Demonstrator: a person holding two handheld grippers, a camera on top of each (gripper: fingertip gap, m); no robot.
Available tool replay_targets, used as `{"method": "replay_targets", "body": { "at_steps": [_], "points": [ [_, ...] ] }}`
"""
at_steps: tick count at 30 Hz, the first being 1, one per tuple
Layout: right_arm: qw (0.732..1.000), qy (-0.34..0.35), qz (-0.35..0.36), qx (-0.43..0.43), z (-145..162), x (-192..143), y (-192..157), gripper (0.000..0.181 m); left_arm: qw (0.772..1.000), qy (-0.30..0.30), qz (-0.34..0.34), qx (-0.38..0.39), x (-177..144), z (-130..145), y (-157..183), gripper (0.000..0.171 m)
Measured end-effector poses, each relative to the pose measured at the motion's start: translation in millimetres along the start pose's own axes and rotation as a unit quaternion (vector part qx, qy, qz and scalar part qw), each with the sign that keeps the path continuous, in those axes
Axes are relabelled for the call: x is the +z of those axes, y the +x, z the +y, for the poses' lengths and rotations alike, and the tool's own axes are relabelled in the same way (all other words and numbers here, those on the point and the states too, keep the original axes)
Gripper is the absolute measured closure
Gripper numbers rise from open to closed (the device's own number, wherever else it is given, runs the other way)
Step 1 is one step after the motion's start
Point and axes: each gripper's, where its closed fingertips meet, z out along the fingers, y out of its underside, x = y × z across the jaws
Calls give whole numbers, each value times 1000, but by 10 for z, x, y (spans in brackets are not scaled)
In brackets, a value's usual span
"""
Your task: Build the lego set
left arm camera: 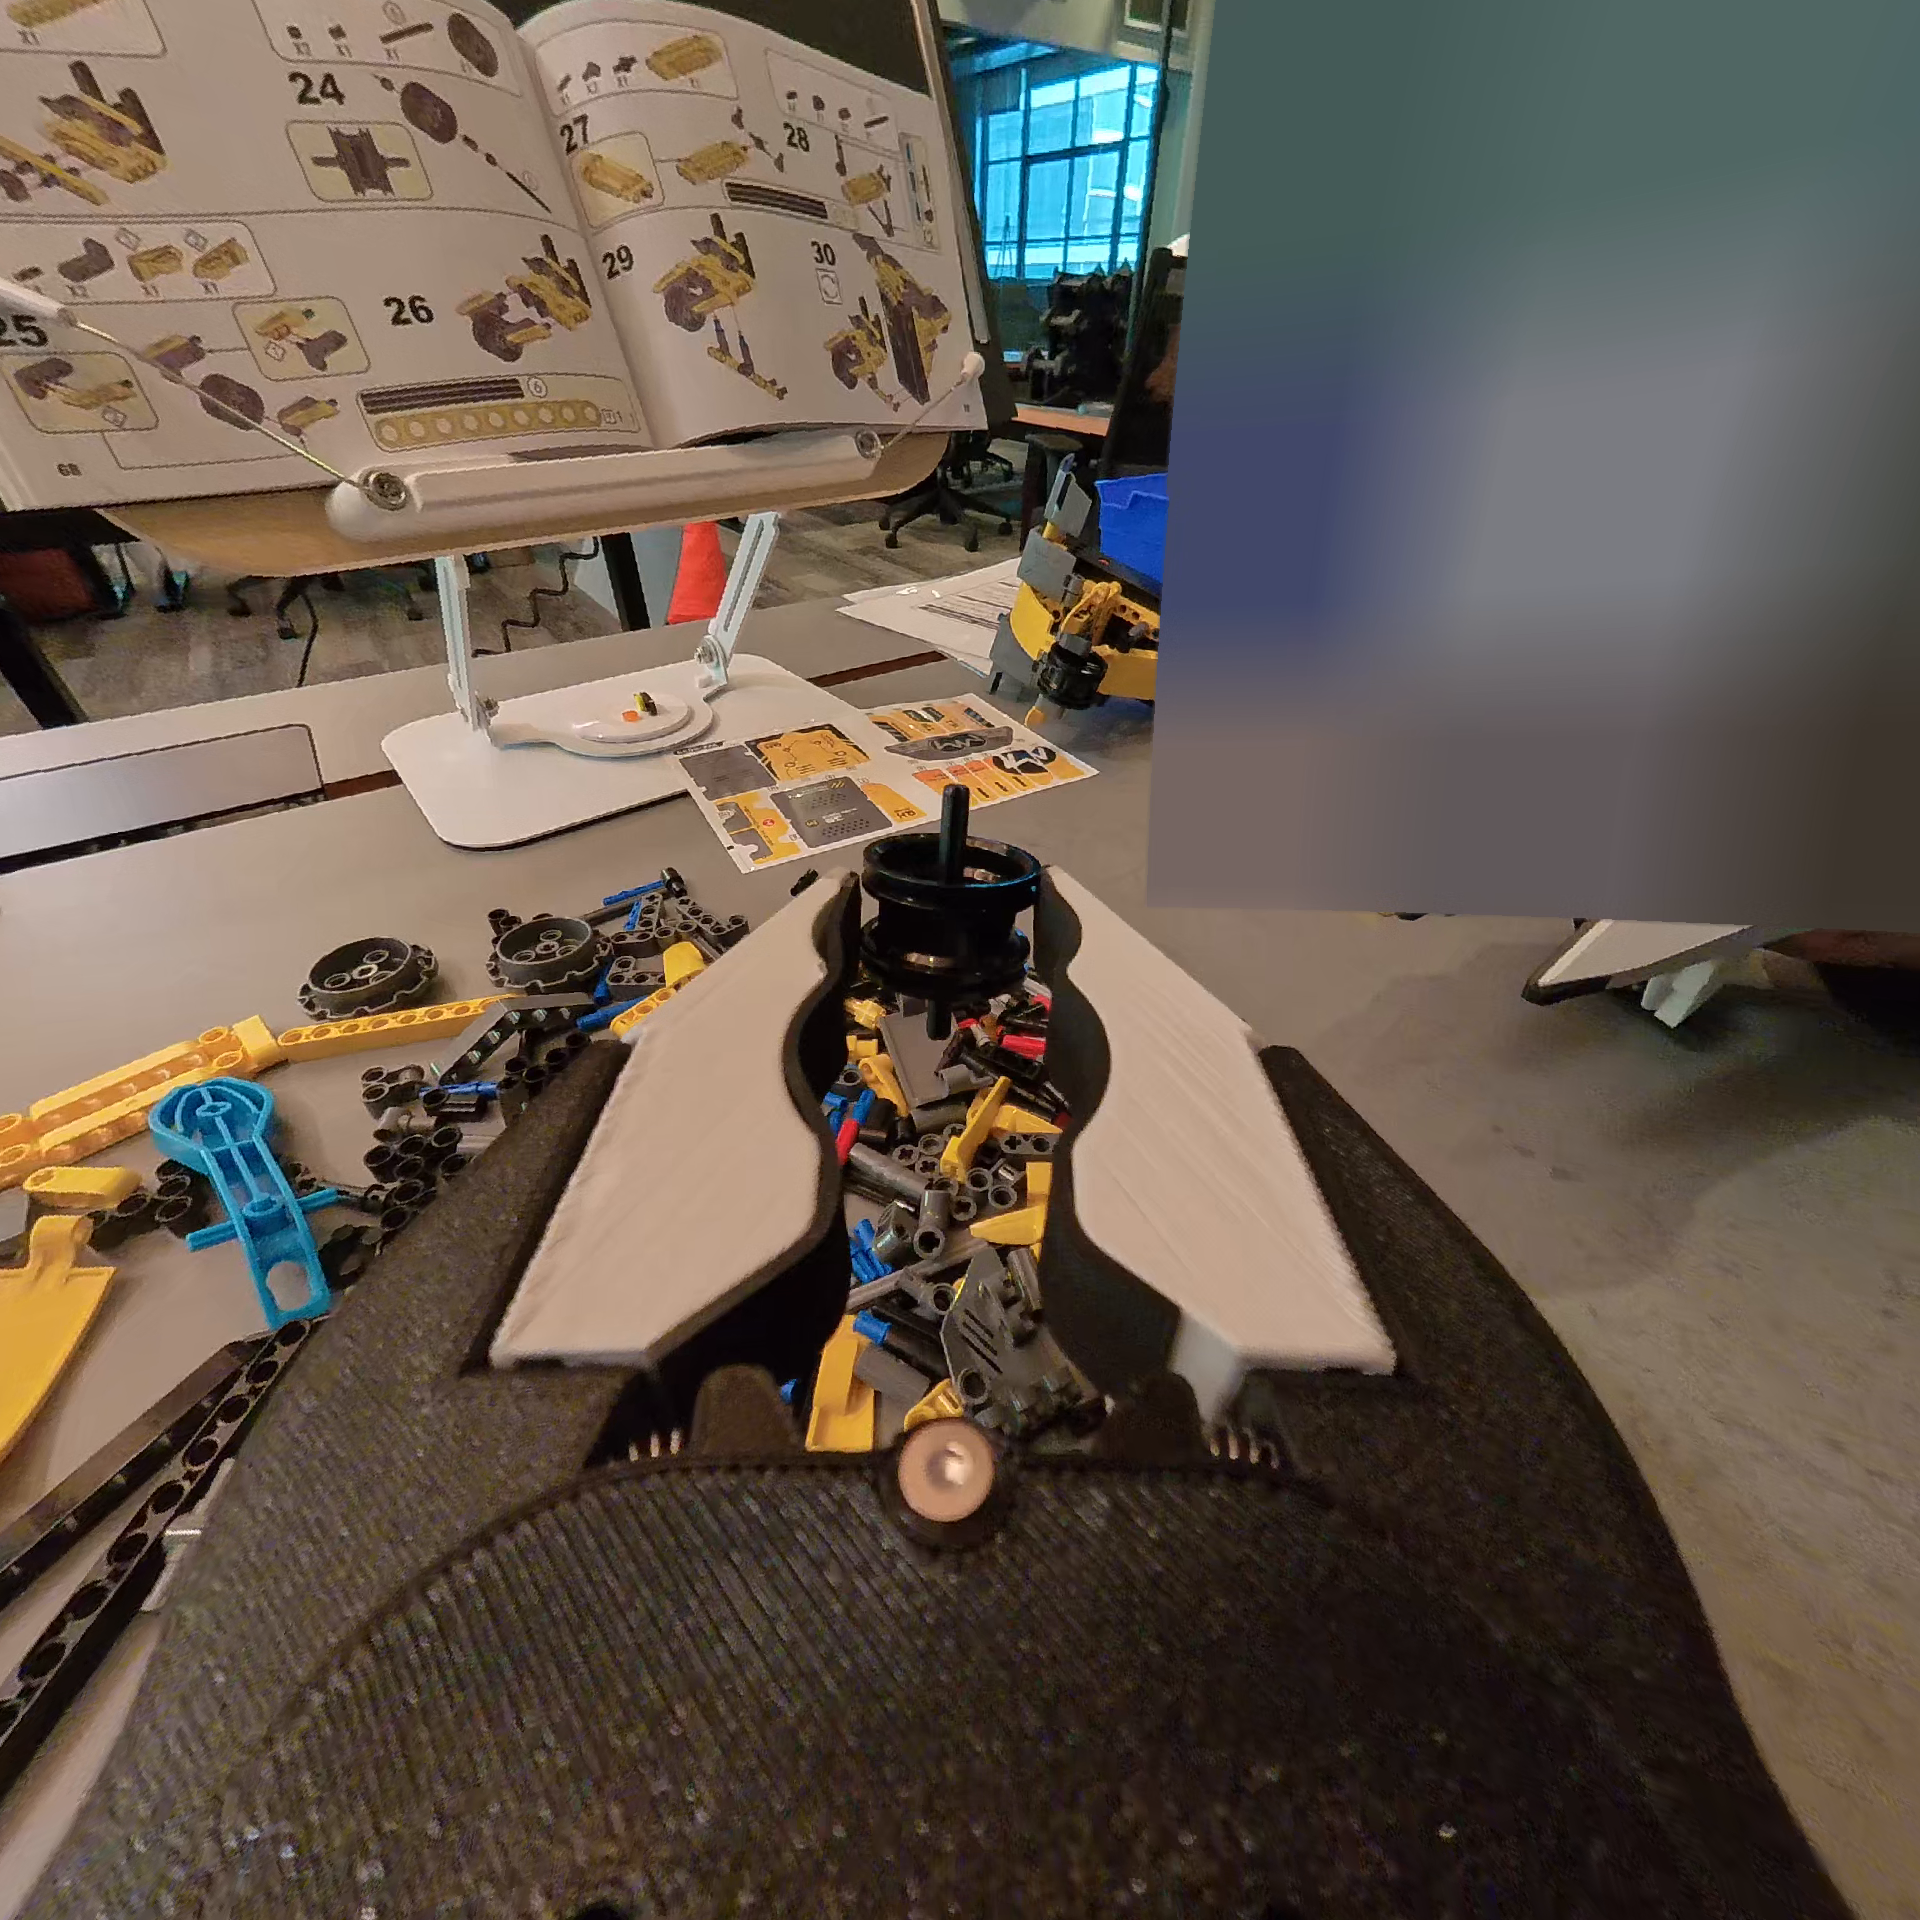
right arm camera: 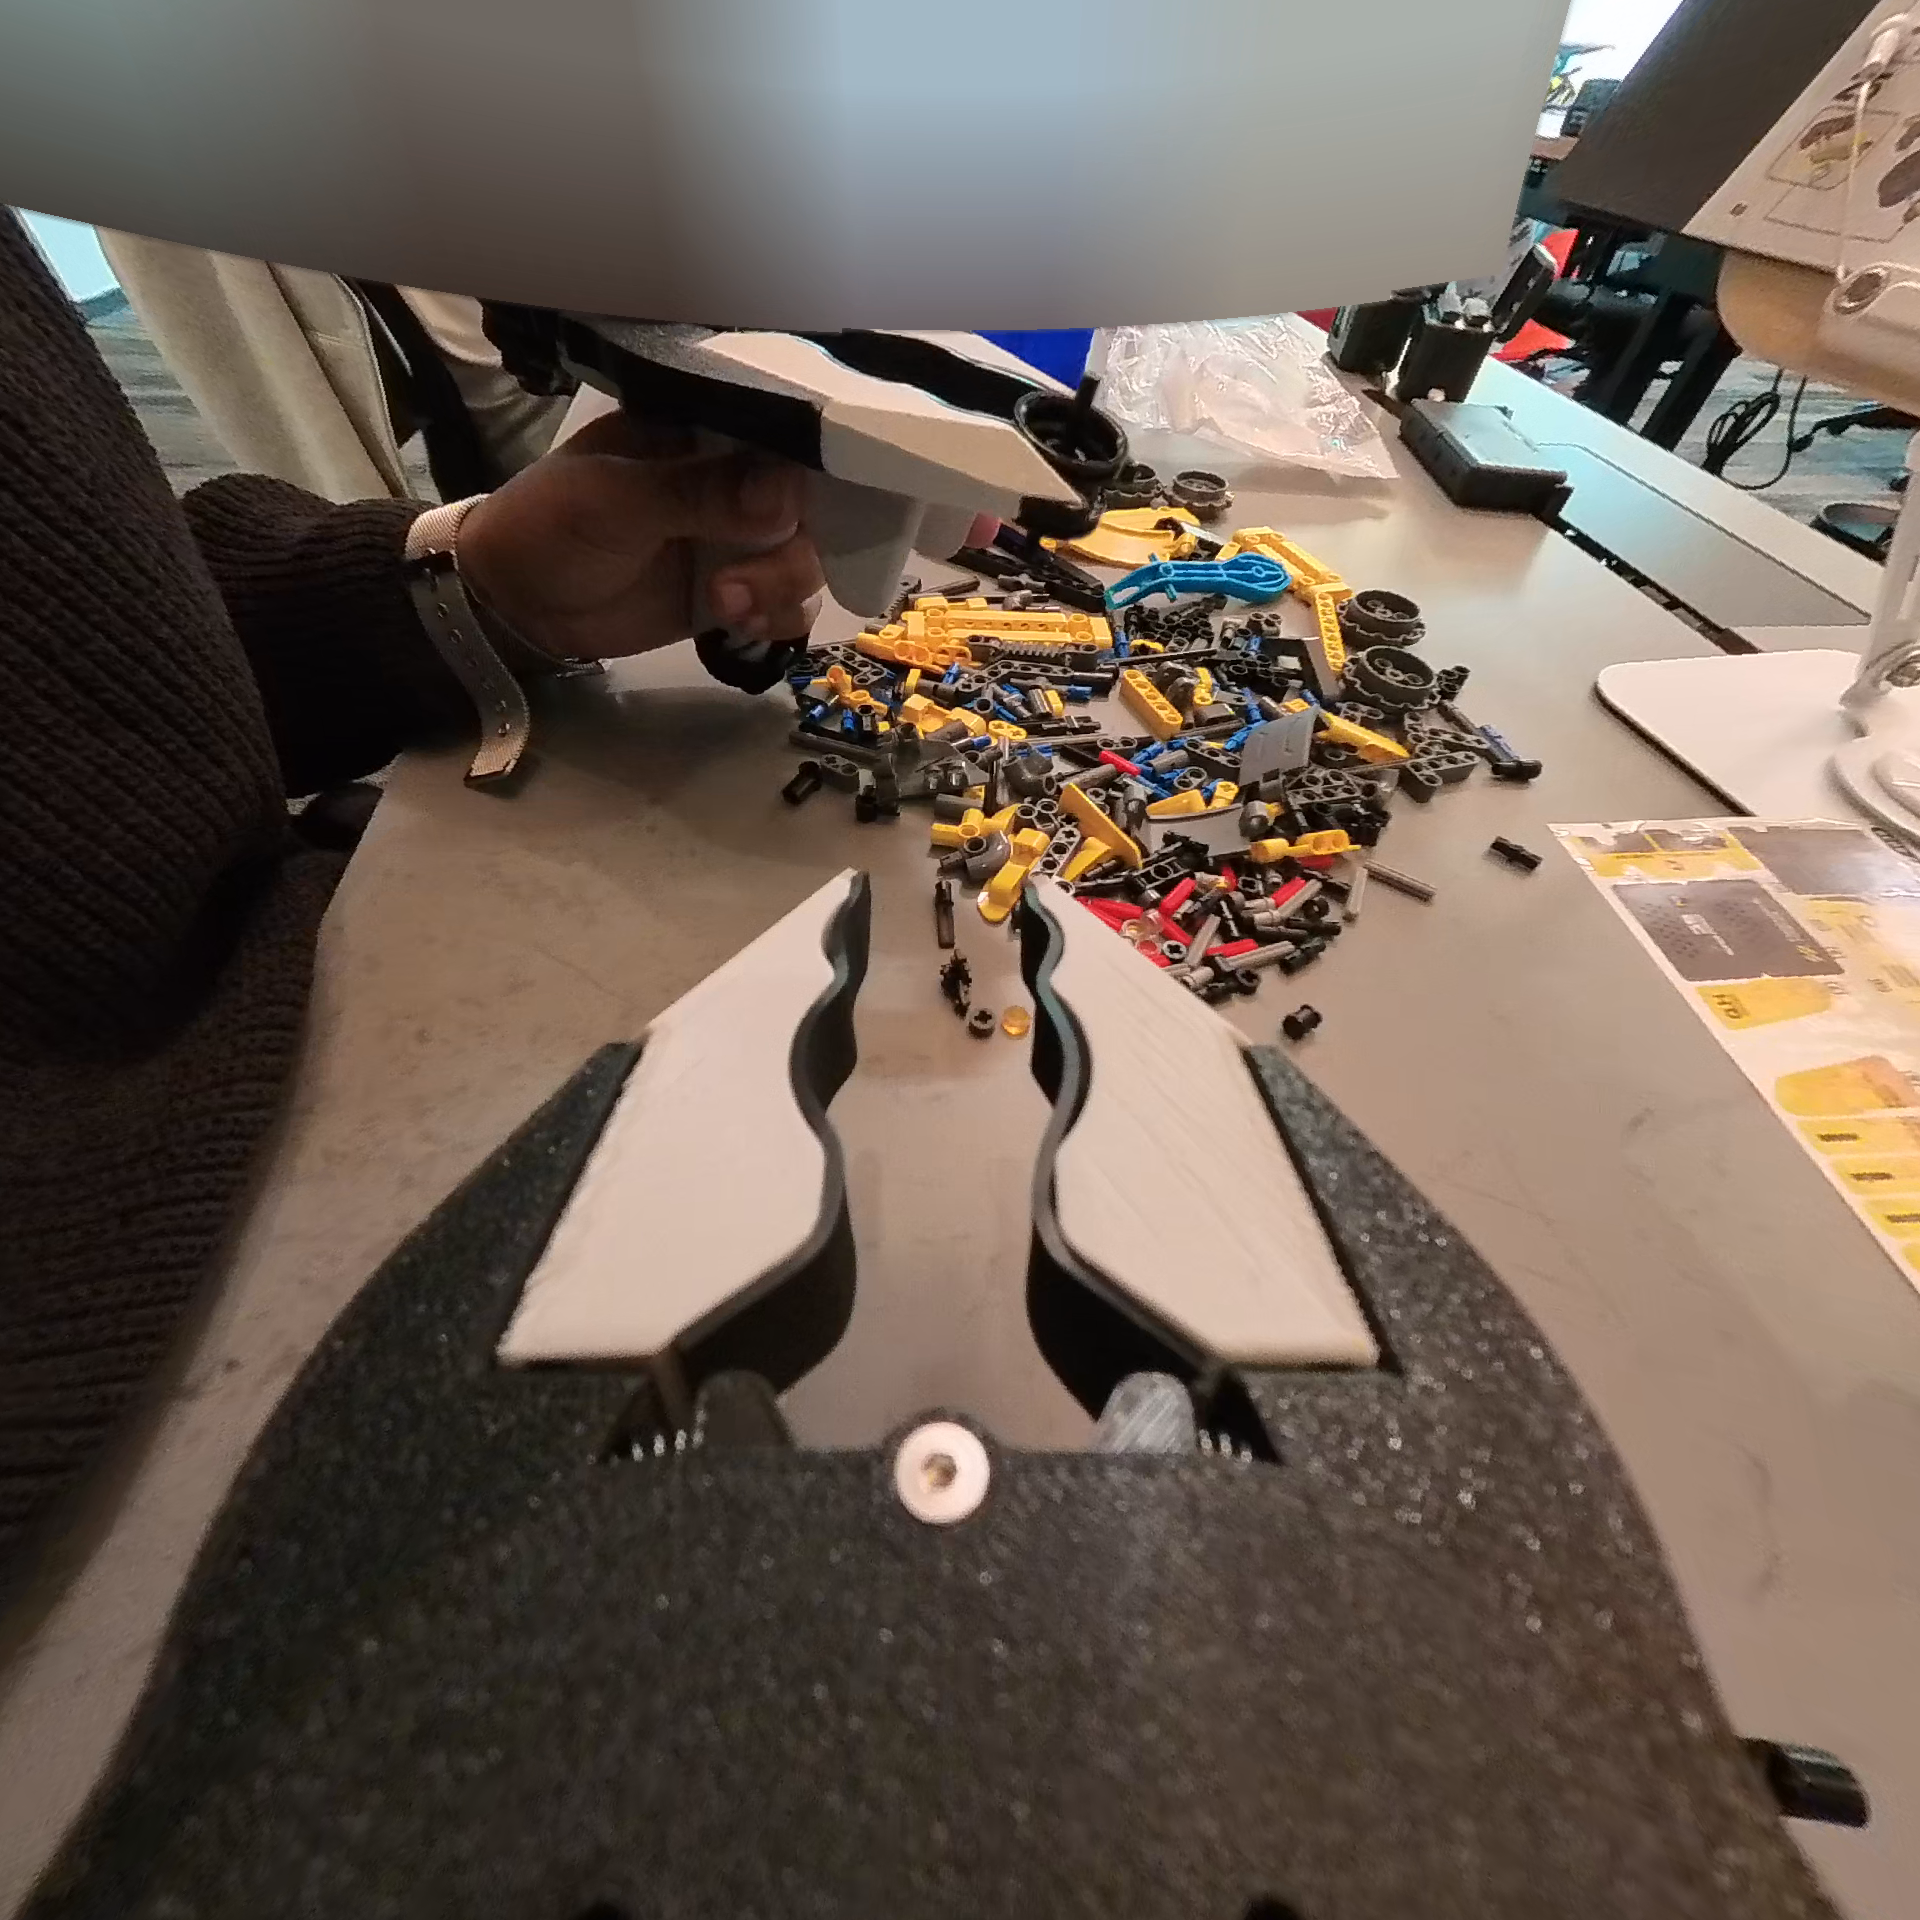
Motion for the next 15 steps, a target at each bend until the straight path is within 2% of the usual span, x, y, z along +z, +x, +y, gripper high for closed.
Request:
{"method": "replay_targets", "body": {
  "at_steps": [15],
  "points": [
    [1000, -3, -1, -1, 9, 6, -4, 152, 1000, 1, 1, 2, 2, -3, 2, 142]
  ]
}}
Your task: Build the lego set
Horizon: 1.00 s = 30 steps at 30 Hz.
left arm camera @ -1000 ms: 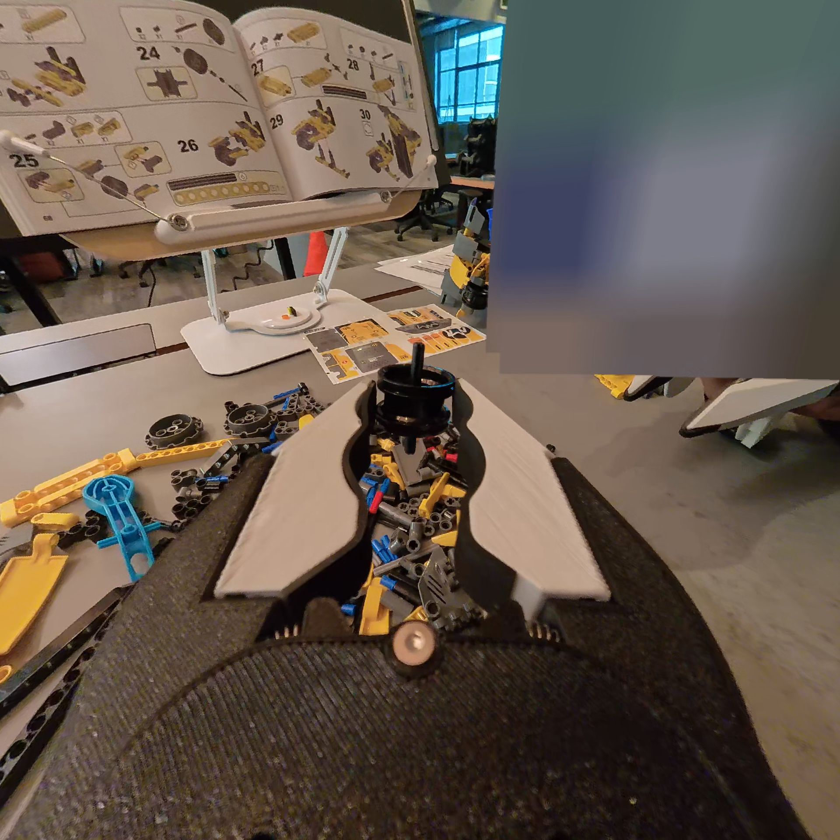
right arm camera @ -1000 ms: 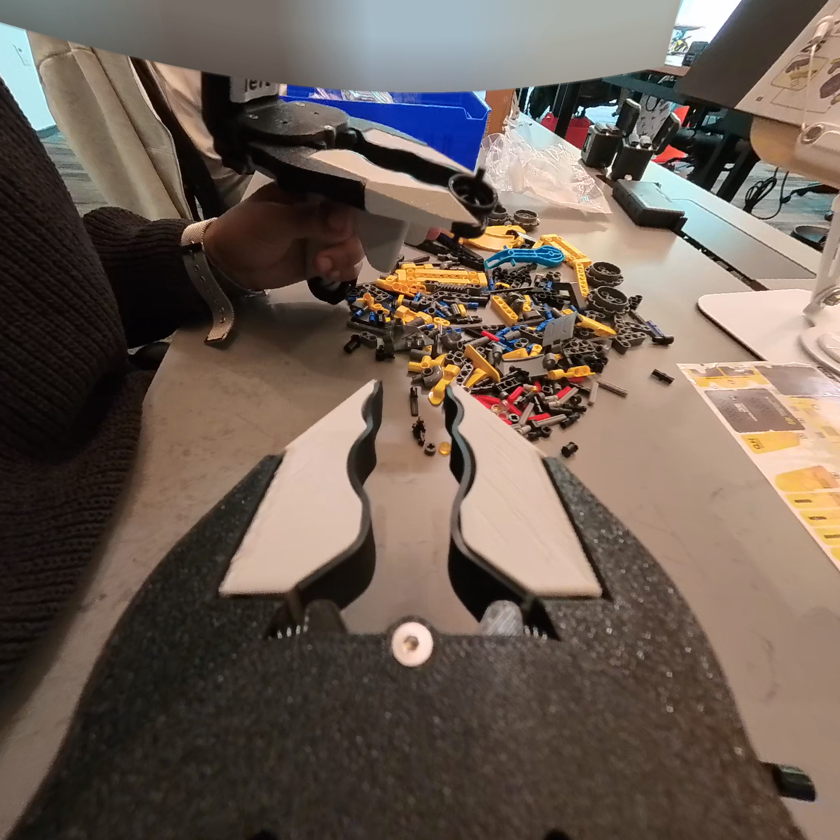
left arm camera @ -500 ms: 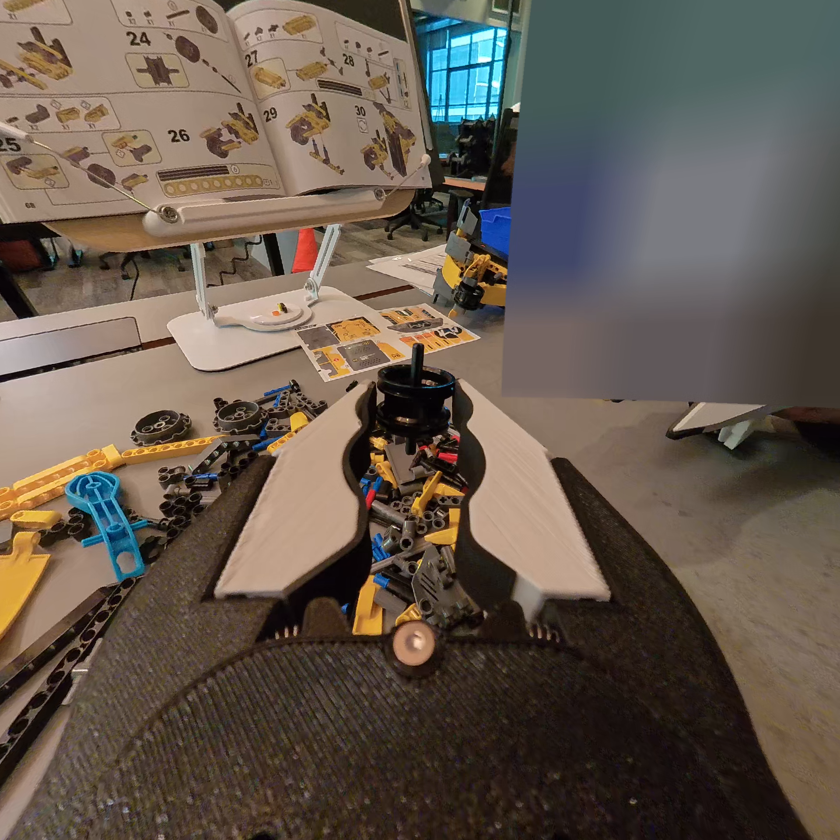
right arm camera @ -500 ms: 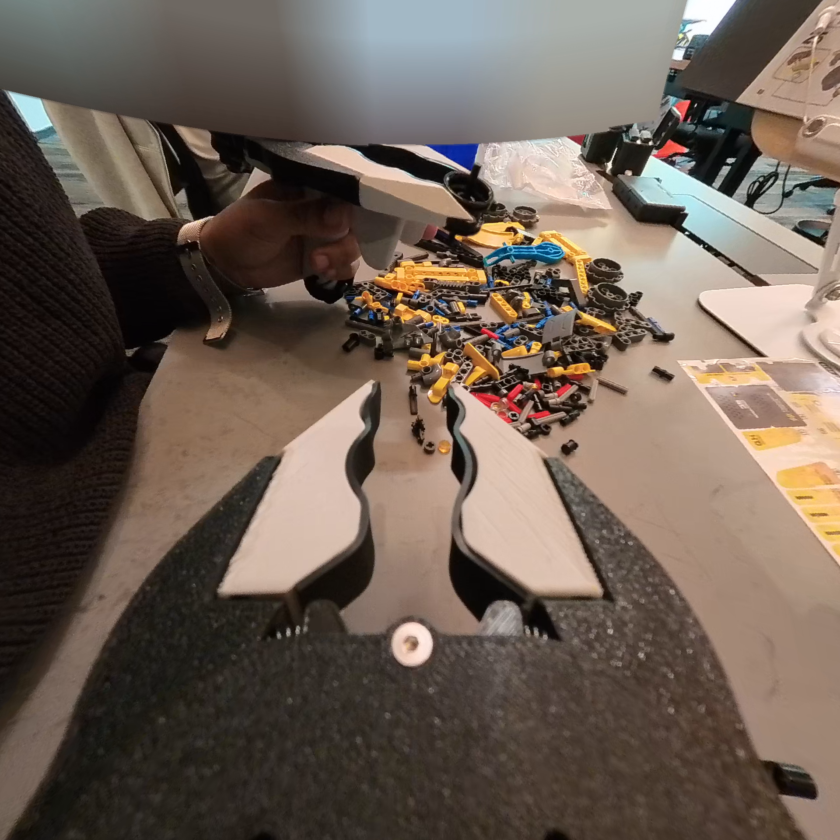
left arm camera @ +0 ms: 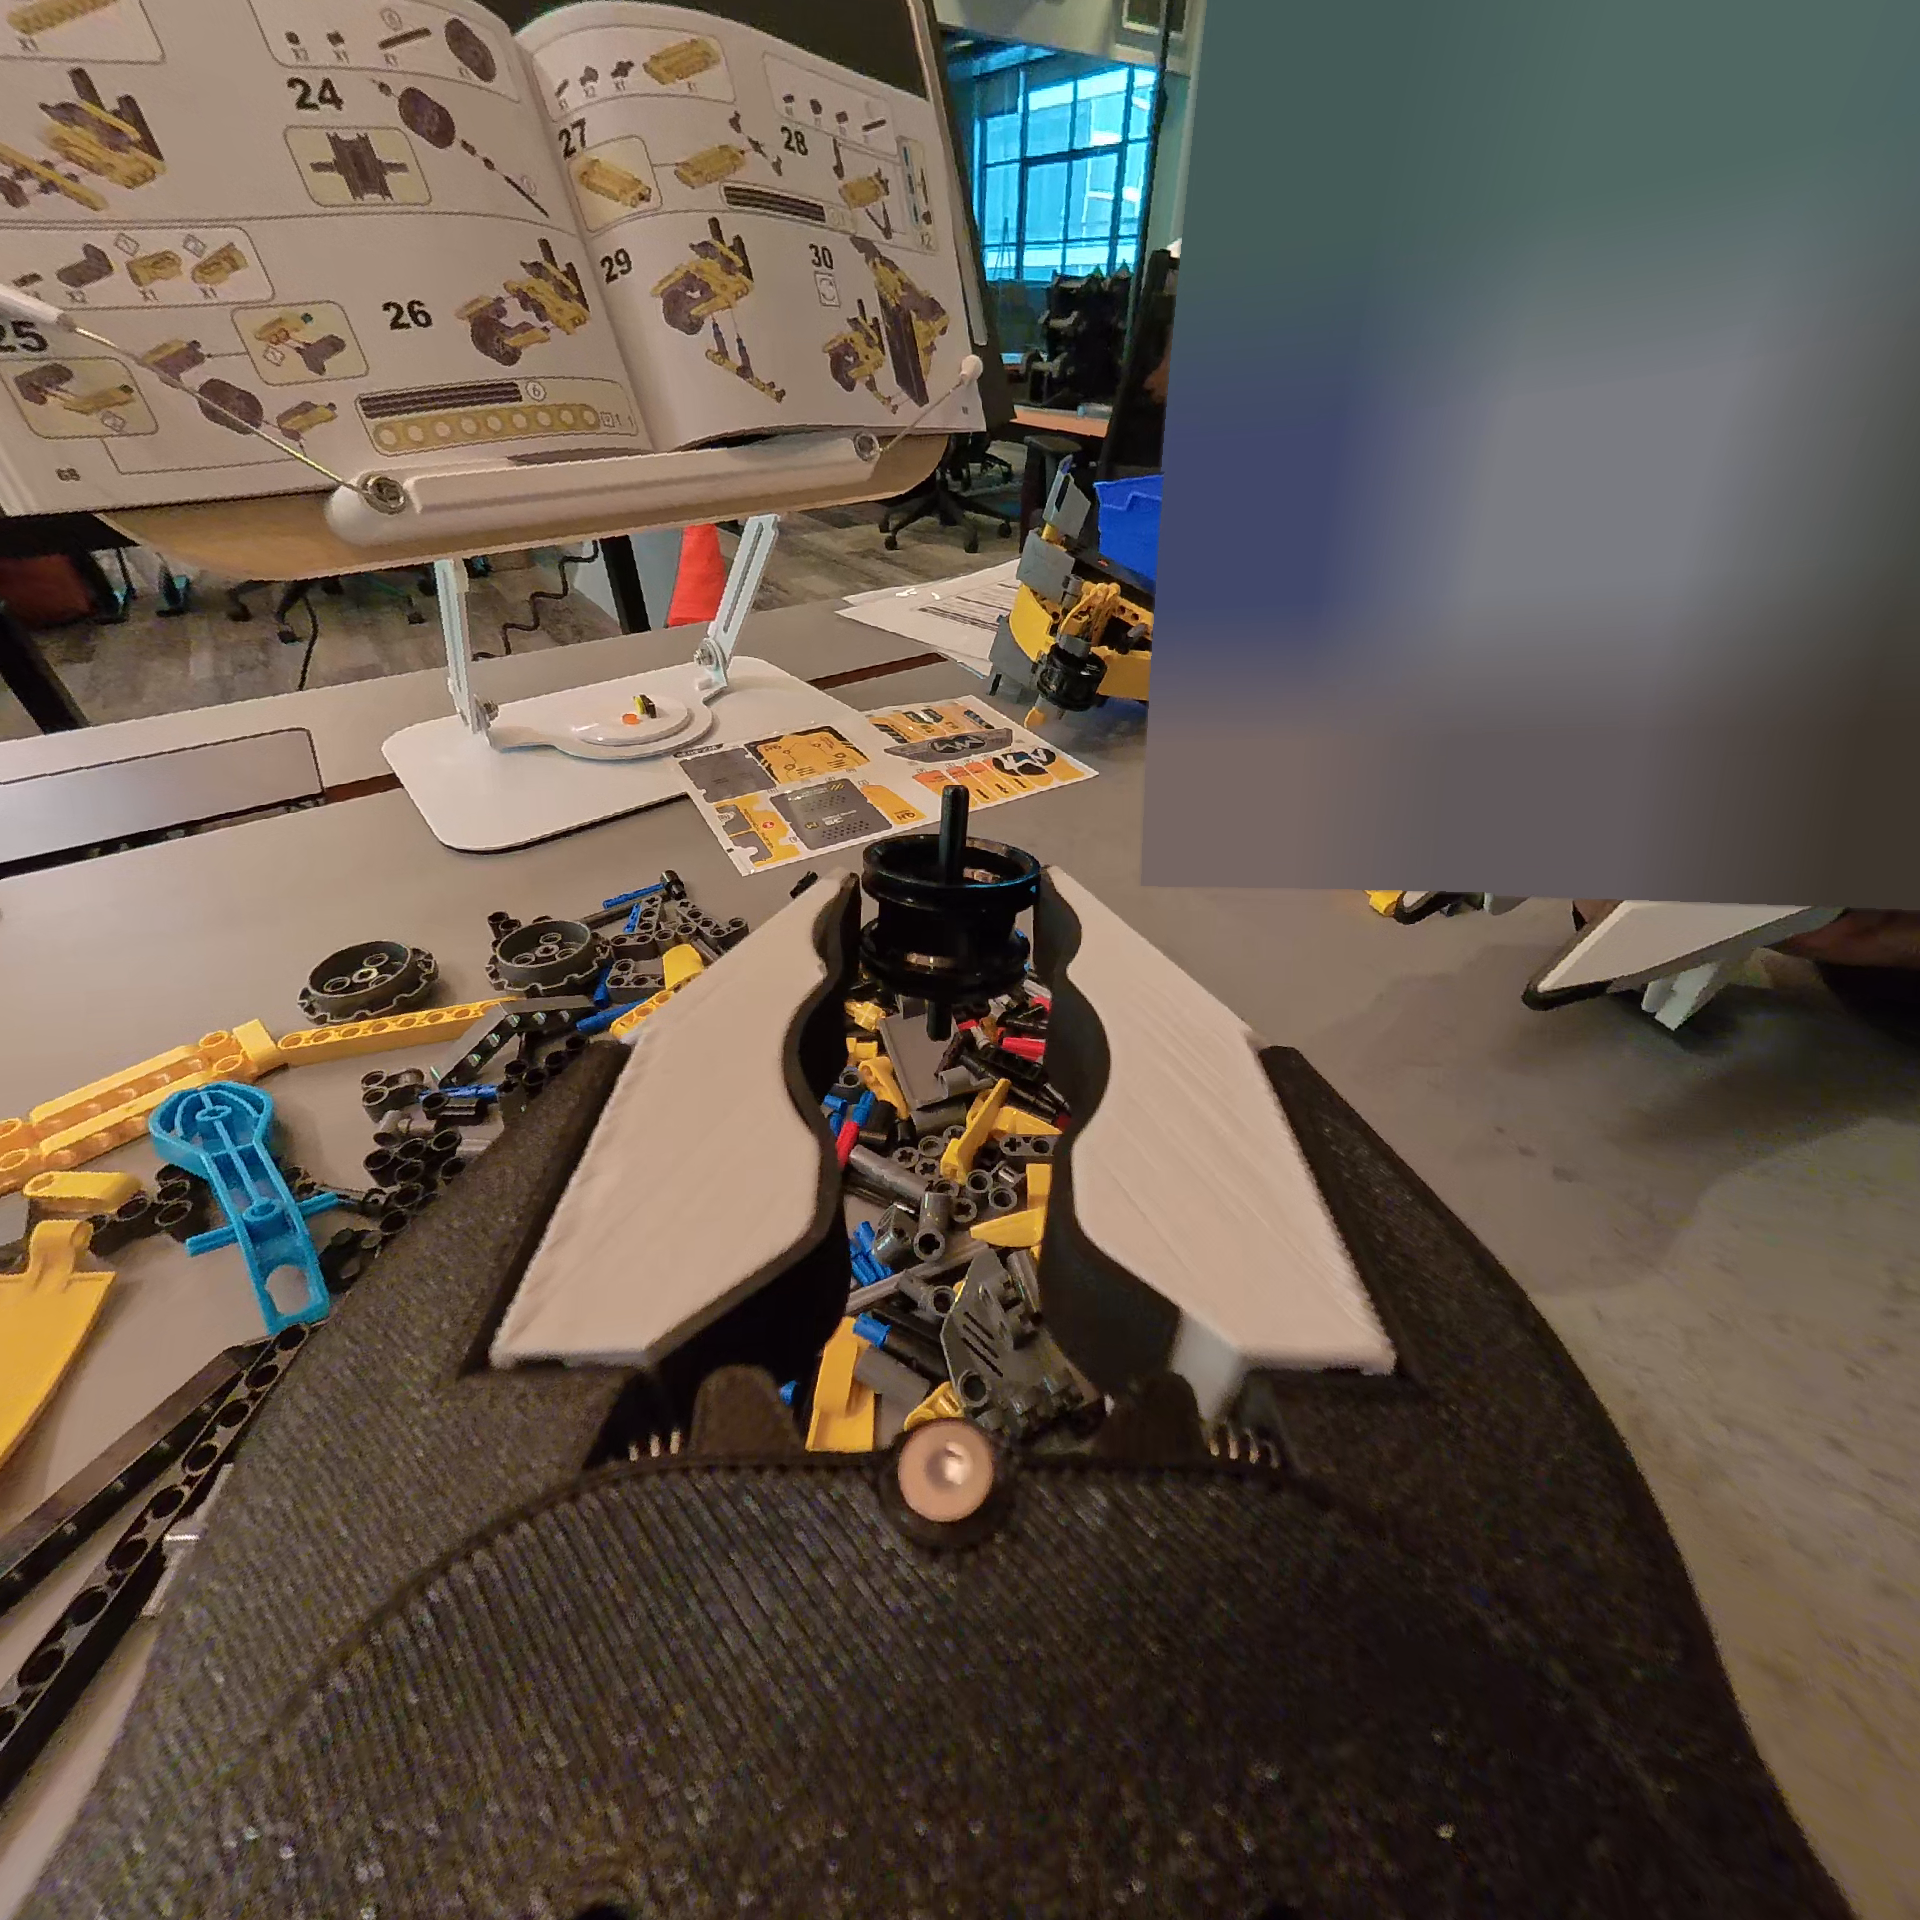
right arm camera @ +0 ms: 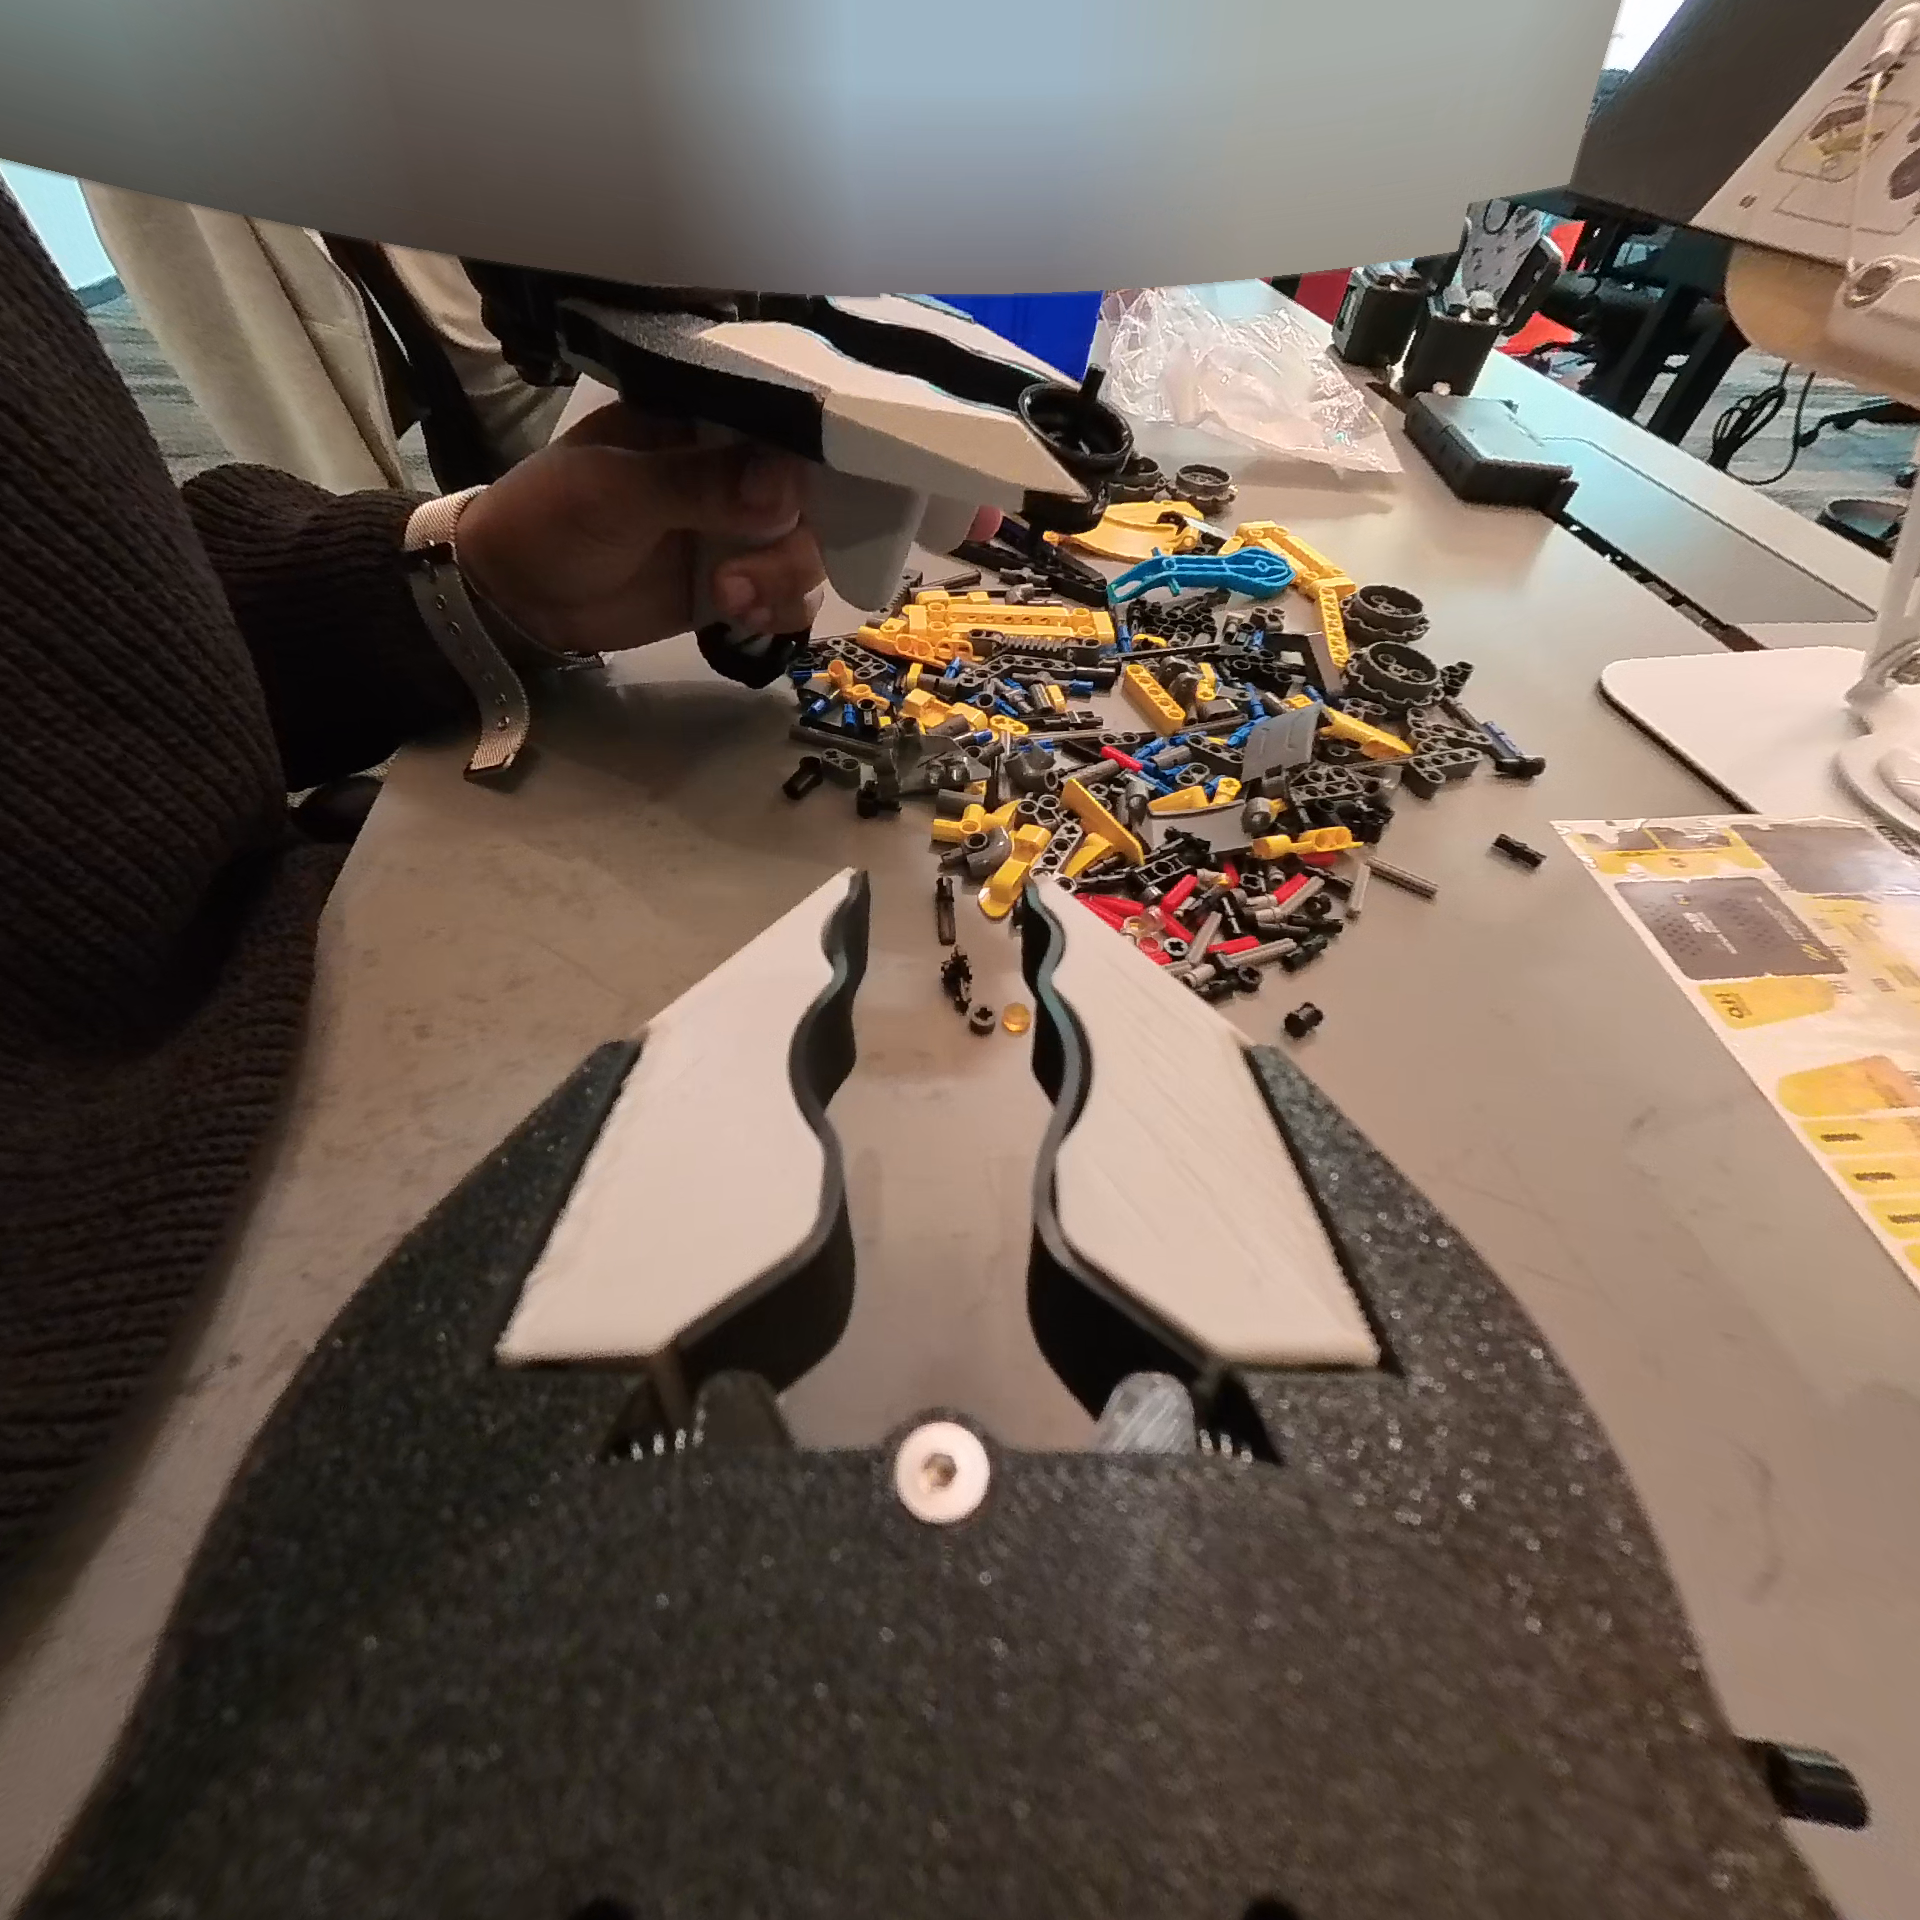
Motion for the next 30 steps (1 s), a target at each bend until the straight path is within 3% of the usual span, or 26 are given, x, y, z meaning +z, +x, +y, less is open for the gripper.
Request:
{"method": "replay_targets", "body": {
  "at_steps": [14, 21, 26, 30],
  "points": [
    [1000, -1, 2, 9, 4, -4, 21, 151, 1000, 0, 4, -5, 6, -1, 5, 143],
    [998, 10, 49, 38, -16, -50, 213, 154, 1000, 6, 9, -26, -29, -14, -23, 144],
    [993, -20, 105, 45, 45, 41, 351, 161, 998, 10, 21, -55, -33, -18, -32, 143],
    [992, -46, 104, 56, 55, 254, 381, 167, 999, 3, 8, -39, -56, 5, -53, 144]
  ]
}}
